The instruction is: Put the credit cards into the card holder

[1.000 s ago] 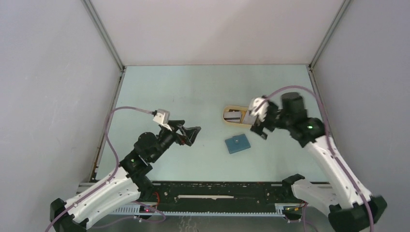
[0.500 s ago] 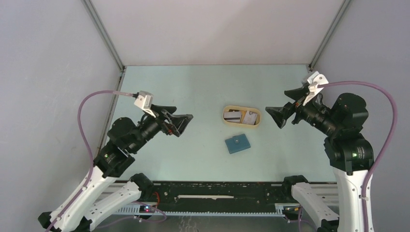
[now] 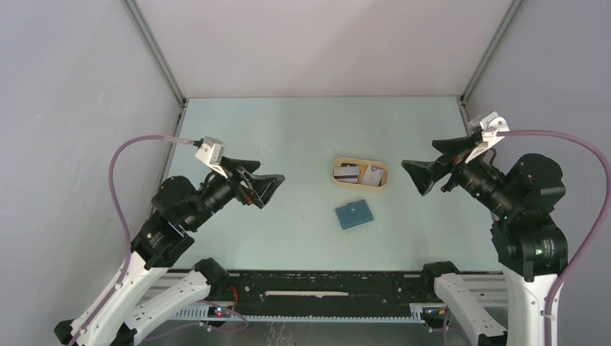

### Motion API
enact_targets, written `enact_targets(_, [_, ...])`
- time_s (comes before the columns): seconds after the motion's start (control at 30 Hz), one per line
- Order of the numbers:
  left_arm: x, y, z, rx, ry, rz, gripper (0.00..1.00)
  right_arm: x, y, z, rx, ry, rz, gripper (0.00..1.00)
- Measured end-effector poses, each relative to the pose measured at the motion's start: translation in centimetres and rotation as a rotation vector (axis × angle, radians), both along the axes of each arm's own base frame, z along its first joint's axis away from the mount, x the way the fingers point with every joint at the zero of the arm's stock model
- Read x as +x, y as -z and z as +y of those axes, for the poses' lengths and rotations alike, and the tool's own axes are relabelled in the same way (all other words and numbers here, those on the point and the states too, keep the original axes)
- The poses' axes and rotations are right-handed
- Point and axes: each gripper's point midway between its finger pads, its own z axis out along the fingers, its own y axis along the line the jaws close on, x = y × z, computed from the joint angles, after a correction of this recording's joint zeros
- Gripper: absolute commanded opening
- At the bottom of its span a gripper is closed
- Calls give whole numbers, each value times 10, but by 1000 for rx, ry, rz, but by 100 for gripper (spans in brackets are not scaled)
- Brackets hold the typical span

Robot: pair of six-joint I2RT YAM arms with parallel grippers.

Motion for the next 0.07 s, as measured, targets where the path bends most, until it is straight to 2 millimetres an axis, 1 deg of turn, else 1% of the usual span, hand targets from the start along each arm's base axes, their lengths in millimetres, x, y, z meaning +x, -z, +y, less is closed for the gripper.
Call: enact_targets(0.07, [-2,-2,1,-5,3,-6,100,-2,-1,-1,2,3,-5,100])
